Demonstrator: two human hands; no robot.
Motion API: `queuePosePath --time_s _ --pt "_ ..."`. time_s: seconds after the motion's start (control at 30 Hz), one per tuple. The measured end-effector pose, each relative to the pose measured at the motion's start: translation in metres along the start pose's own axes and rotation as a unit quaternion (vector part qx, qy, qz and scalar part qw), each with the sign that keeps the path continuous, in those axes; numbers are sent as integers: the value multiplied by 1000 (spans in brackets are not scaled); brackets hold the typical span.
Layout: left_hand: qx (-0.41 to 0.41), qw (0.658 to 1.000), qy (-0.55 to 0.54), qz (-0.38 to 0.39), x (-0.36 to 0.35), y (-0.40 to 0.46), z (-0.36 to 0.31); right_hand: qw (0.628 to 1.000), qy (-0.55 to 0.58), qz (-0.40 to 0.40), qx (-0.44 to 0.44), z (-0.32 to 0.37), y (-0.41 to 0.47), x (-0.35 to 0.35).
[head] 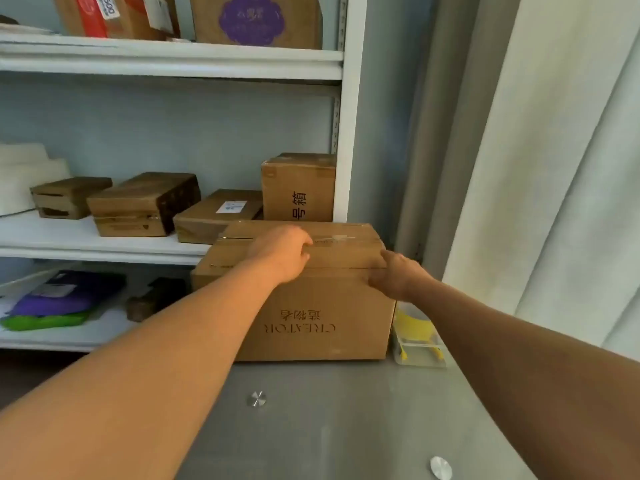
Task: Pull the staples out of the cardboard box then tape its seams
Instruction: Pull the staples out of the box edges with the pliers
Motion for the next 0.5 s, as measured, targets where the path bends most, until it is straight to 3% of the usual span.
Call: queuePosePath --time_s 0.23,0.5 --pt "51 985 -67 148 -59 -1 20 999 -36 -7 -17 3 -3 1" --pt "88 989 -22 119 -36 -18 35 999 -27 -19 3 29 -24 14"
Point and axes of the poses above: each hand's wrist, its own y-axis towards the middle knuckle, its own x-axis out of the back of the hand, z = x × y, the point moved 9 cm from there along y, towards the middle knuckle, and after that the axes turned 14 degrees about -y, right-handed, at the moved point
